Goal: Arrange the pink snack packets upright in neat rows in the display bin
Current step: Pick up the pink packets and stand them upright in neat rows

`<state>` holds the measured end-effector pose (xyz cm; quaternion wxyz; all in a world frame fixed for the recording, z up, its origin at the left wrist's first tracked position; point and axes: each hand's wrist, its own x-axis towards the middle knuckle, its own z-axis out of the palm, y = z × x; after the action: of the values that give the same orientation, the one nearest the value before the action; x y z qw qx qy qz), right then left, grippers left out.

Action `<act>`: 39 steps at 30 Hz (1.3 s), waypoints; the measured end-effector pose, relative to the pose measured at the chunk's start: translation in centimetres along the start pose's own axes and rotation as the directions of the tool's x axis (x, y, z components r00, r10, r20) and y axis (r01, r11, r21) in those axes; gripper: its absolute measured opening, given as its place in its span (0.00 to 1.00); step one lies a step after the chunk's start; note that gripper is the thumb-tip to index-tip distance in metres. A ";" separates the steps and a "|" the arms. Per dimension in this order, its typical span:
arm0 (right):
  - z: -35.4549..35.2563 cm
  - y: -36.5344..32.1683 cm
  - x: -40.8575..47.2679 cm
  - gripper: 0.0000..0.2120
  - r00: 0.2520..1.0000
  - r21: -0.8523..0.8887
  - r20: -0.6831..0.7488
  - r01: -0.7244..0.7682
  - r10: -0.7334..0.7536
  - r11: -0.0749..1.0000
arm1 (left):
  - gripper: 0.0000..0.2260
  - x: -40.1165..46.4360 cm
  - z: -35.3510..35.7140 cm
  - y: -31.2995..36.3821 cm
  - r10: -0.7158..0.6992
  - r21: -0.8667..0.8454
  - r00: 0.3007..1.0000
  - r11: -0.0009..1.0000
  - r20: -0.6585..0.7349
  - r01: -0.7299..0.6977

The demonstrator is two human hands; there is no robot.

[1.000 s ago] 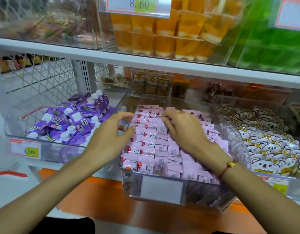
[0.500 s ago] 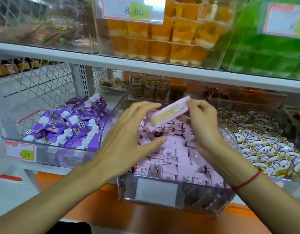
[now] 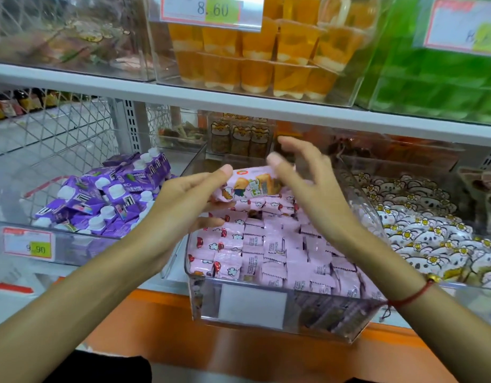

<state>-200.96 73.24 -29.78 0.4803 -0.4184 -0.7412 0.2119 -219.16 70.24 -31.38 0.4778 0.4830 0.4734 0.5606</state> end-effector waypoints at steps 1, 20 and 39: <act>0.1 0.0 -0.2 0.25 0.986 -0.229 0.013 0.162 -0.164 0.960 | 0.11 0.0 0.0 0.0 0.050 0.051 0.999 0.998 -0.011 -0.049; -0.3 4.2 1.6 0.13 0.902 0.306 -0.082 -0.382 0.424 0.872 | 0.15 4.8 0.8 -0.8 0.159 0.861 0.853 0.030 0.497 -0.508; 2.7 5.0 1.6 0.17 0.952 -0.666 0.300 0.159 0.066 0.729 | 0.13 3.4 0.1 -1.0 0.244 0.886 0.871 0.083 0.427 -0.457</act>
<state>-201.56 77.57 -33.66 0.1787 -0.5088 -0.8417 -0.0258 -219.27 73.76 -32.10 -0.0513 0.8164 0.5451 0.1839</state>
